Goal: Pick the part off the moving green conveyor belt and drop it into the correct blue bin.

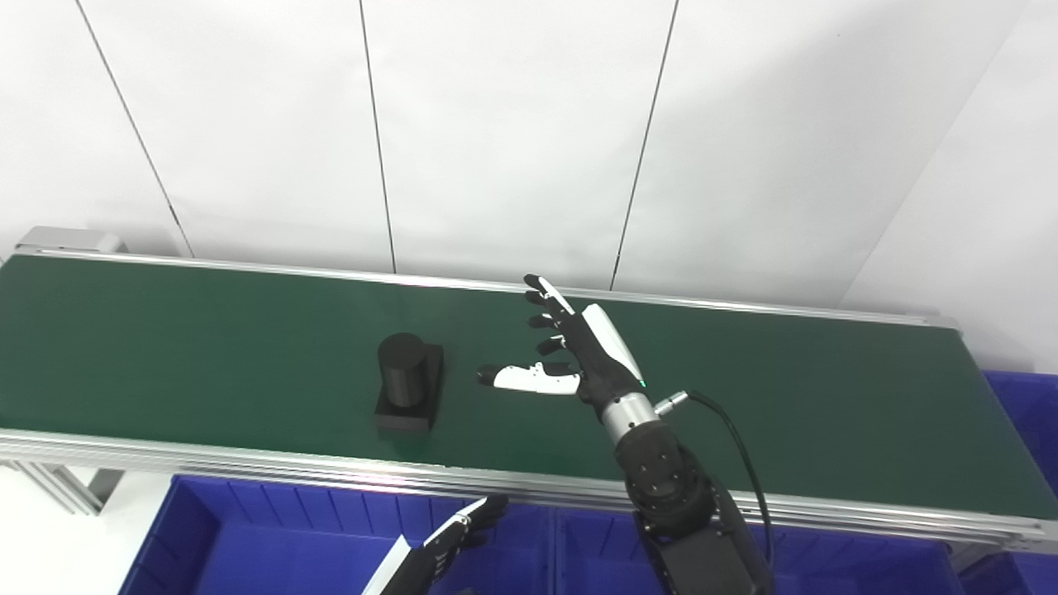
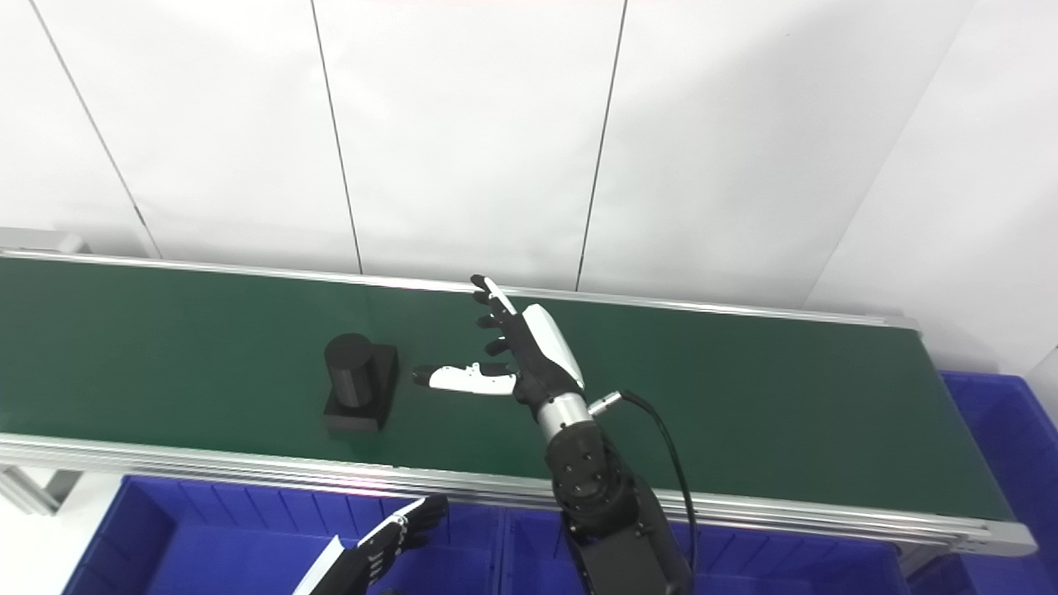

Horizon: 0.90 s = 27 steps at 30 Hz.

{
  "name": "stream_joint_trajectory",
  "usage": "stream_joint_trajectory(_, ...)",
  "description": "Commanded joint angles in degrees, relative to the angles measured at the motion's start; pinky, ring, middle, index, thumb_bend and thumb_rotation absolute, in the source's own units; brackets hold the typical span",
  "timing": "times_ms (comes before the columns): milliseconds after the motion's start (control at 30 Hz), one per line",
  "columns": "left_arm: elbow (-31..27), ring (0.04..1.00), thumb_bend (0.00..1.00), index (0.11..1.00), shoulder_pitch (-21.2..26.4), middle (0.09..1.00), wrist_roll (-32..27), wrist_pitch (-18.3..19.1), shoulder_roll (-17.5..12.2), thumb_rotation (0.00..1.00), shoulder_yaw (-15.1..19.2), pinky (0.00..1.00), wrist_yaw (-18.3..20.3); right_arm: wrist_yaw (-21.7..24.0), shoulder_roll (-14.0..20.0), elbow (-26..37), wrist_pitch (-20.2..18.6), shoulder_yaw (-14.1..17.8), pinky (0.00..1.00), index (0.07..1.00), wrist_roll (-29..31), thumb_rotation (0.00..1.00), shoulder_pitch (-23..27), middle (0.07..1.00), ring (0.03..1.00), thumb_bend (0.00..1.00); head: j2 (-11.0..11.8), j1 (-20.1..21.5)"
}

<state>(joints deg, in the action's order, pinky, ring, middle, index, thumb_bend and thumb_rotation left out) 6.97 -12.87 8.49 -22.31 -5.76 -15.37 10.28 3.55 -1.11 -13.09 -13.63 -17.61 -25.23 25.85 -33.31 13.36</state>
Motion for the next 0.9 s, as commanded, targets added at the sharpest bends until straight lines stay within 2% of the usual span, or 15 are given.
stream_joint_trajectory(0, -1.23, 0.905, 0.80, 0.887, 0.22, 0.909, 0.16, -2.54, -0.48, 0.90, -0.34, 0.86, 0.19, -1.31, -0.99, -0.26, 0.52, -0.25, 0.74, 0.969, -0.93, 0.50, 3.33, 0.950, 0.872, 1.00, 0.08, -0.12)
stream_joint_trajectory(433, -1.64, 0.915, 0.83, 0.892, -0.09, 0.922, 0.44, -1.36, -0.68, 0.89, -1.28, 0.87, 0.42, -2.73, -0.84, -7.88, 1.42, -2.34, 0.84, 0.965, -4.54, 0.48, 6.90, 0.967, 0.916, 1.00, -0.03, -1.48)
stream_joint_trajectory(667, -0.97, 0.917, 0.83, 0.893, 0.04, 0.926, -0.43, -2.02, -0.78, 0.87, -1.87, 0.87, 1.39, -4.09, -1.00, -12.30, 3.12, -3.92, 0.85, 0.970, -6.04, 0.47, 8.68, 0.968, 0.918, 1.00, -0.15, -2.10)
stream_joint_trajectory(867, -1.75, 0.926, 0.84, 0.884, -0.13, 0.920, 2.09, -1.71, -0.81, 0.89, -2.24, 0.89, 0.95, -3.99, -1.70, -15.38, 3.25, -5.14, 0.90, 0.981, -5.89, 0.48, 10.01, 0.988, 0.950, 1.00, -0.47, -2.56)
